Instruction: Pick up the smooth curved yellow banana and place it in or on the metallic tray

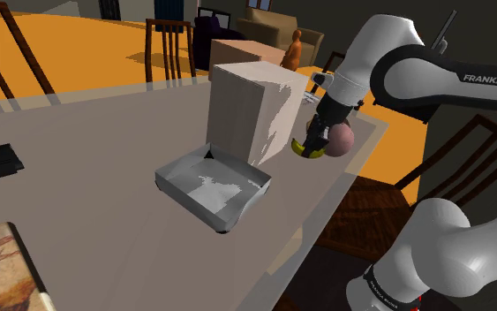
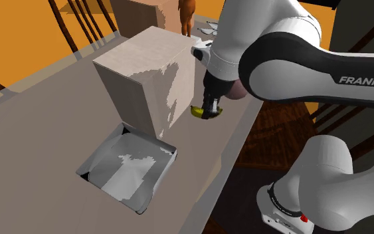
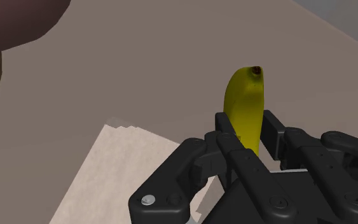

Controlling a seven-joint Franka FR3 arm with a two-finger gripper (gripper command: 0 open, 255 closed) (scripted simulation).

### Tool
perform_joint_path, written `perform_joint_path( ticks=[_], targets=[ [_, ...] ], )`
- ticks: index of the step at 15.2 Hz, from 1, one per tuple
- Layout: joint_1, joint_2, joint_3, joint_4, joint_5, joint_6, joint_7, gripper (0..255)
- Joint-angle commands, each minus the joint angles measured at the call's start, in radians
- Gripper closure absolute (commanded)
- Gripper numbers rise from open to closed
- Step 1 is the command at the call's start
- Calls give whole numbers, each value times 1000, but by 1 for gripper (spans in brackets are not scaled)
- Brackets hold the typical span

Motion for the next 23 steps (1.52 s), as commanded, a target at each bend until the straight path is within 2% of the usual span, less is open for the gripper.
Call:
perform_joint_path(
  ticks=[1,9,16,23],
  targets=[
    [1,1,1,27,1,-27,2,255],
    [2,15,3,140,2,-125,5,255],
    [50,169,132,240,57,-65,150,255],
    [80,357,251,395,68,-25,294,255]
  ],
)
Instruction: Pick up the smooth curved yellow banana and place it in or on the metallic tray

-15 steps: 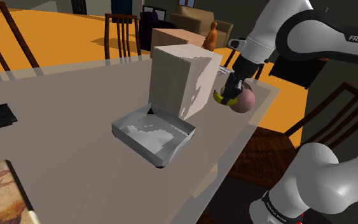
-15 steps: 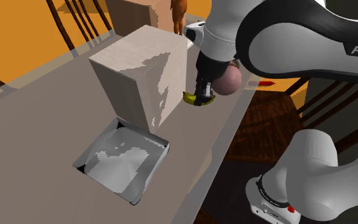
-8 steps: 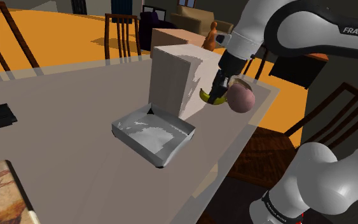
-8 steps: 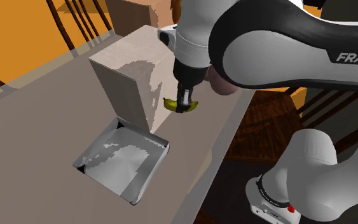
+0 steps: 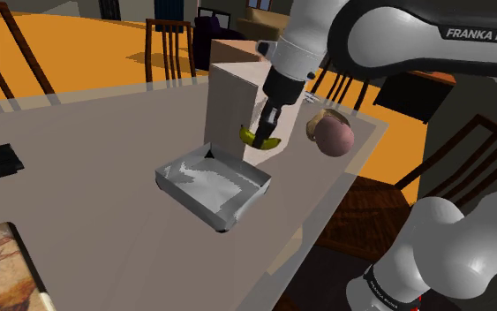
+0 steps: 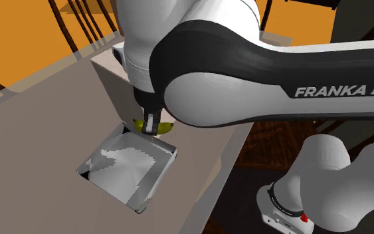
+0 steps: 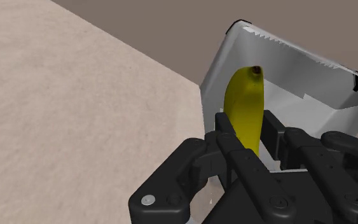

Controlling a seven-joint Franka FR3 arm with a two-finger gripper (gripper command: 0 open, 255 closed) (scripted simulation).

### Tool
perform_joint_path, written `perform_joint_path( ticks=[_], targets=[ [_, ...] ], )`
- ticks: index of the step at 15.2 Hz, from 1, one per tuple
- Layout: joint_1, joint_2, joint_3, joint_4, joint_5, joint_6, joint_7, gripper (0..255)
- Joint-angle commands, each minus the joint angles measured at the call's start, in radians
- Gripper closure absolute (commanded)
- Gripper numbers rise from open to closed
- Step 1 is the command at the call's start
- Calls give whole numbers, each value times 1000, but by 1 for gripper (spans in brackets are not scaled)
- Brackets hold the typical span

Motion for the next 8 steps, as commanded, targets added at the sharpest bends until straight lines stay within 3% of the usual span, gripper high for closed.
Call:
perform_joint_path(
  ticks=[1,6,8],
  targets=[
    [6,60,31,52,-4,11,41,255],
    [23,218,109,205,-38,16,150,255],
    [26,236,117,209,-43,28,163,255]
  ],
)
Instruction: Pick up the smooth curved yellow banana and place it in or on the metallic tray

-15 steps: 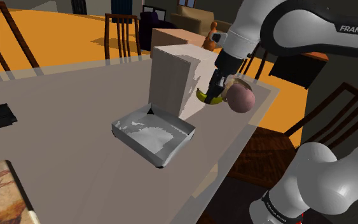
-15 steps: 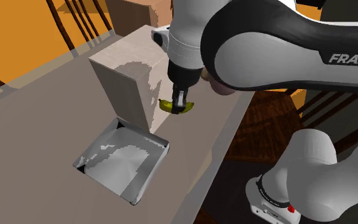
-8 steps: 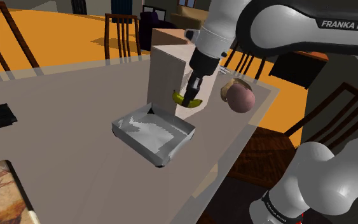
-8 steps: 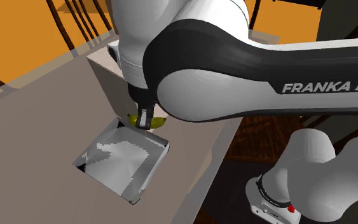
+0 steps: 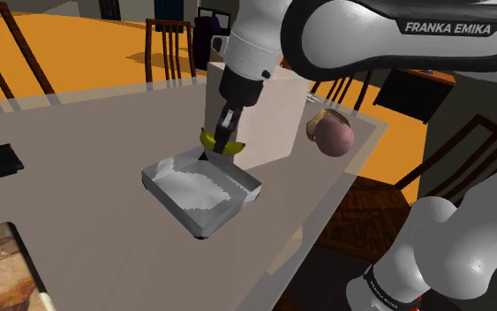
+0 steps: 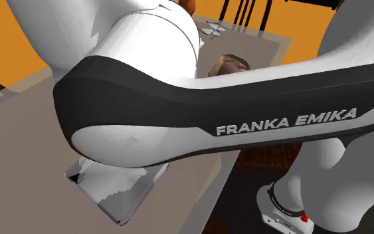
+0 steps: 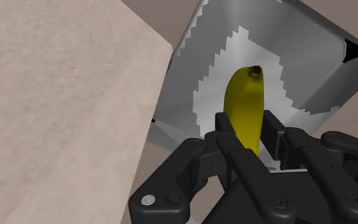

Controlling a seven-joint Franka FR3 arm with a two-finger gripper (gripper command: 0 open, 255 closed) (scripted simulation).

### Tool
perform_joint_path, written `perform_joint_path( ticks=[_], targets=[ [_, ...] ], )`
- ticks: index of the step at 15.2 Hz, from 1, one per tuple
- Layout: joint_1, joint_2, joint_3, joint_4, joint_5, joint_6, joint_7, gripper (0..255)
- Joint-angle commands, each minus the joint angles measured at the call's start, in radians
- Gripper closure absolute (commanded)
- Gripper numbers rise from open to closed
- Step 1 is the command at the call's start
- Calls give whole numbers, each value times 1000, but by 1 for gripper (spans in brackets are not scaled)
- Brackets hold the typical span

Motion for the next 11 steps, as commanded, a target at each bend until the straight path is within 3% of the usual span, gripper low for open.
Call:
perform_joint_path(
  ticks=[1,11],
  targets=[
    [2,19,7,-4,-5,23,10,255],
    [4,26,12,-131,-5,157,13,255]
  ],
)
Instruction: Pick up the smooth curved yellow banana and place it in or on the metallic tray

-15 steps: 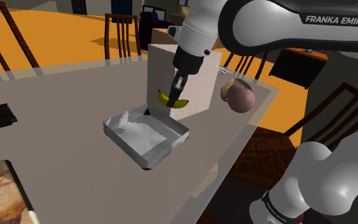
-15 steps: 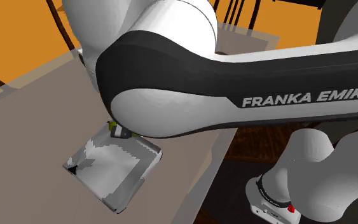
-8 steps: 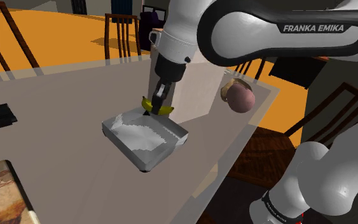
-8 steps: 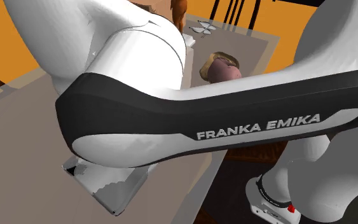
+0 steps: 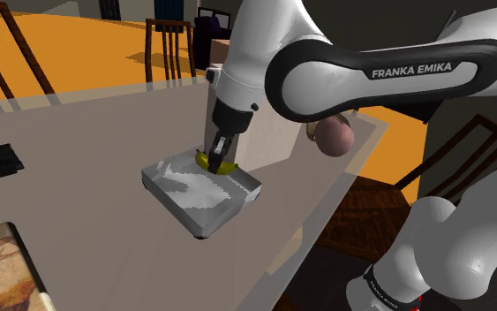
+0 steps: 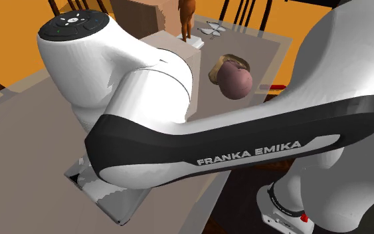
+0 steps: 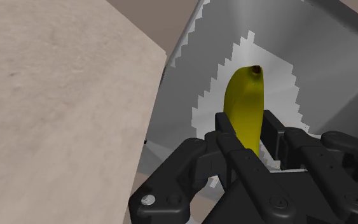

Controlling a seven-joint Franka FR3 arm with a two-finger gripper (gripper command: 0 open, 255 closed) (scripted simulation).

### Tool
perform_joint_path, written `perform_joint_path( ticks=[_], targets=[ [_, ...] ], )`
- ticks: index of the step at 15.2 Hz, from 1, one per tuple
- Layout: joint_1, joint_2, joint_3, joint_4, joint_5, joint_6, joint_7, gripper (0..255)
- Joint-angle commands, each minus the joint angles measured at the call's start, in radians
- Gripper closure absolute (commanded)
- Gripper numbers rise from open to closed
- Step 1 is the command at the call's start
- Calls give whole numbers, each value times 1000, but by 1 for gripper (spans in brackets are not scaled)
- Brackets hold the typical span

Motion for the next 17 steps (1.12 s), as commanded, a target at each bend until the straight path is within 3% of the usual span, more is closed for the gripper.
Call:
perform_joint_path(
  ticks=[1,8,9,14,17],
  targets=[
    [0,3,1,-22,-1,26,1,255],
    [0,3,1,-22,-1,26,1,255],
    [0,3,1,-22,-1,26,1,0],
    [0,3,1,-22,-1,26,1,0],
    [0,-27,-5,48,7,-73,-5,0]
  ],
)
